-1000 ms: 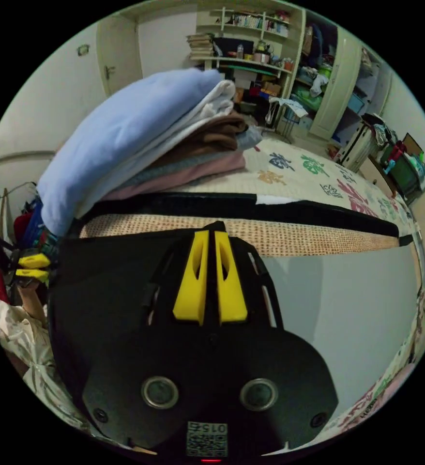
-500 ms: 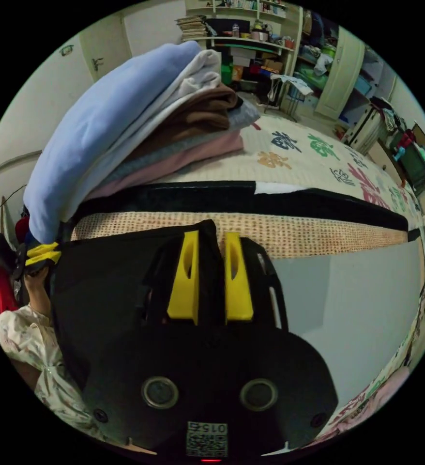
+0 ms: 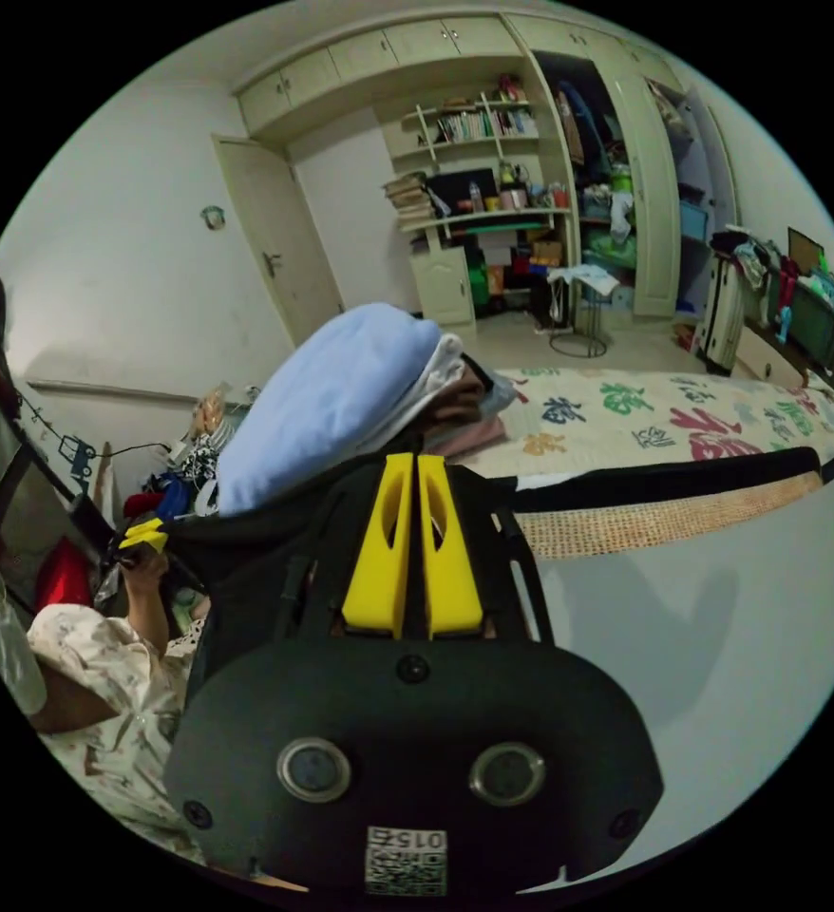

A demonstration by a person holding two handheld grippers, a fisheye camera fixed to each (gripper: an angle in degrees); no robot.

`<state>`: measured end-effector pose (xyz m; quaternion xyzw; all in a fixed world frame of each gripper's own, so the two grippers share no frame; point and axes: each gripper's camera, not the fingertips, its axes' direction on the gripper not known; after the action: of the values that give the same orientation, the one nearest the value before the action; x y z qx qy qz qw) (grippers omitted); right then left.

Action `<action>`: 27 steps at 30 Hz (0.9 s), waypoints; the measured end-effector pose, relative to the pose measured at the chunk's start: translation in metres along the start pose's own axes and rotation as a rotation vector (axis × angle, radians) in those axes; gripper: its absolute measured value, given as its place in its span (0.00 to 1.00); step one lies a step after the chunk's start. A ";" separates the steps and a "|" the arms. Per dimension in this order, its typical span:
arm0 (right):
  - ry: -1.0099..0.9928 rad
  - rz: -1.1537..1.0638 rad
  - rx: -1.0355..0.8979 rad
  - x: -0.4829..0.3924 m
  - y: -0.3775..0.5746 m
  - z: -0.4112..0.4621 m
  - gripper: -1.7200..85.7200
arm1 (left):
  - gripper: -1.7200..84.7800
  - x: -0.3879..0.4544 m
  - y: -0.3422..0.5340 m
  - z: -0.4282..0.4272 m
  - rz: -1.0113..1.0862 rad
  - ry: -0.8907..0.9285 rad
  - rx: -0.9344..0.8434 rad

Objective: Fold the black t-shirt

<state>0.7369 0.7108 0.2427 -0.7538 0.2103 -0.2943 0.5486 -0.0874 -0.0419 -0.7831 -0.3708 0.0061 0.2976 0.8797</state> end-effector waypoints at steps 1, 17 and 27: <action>0.010 -0.004 0.015 -0.003 0.007 -0.017 0.01 | 0.03 0.007 -0.005 -0.009 0.045 0.059 0.033; 0.197 0.138 0.044 -0.054 0.293 -0.338 0.01 | 0.03 0.176 -0.054 0.083 0.549 0.958 -0.304; 0.166 0.104 -0.110 -0.052 0.294 -0.383 0.01 | 0.02 0.222 -0.086 0.120 0.649 1.009 -0.476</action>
<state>0.4416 0.3837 0.0381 -0.7441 0.3095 -0.3148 0.5014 0.1157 0.1050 -0.6912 -0.6293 0.4649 0.3309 0.5277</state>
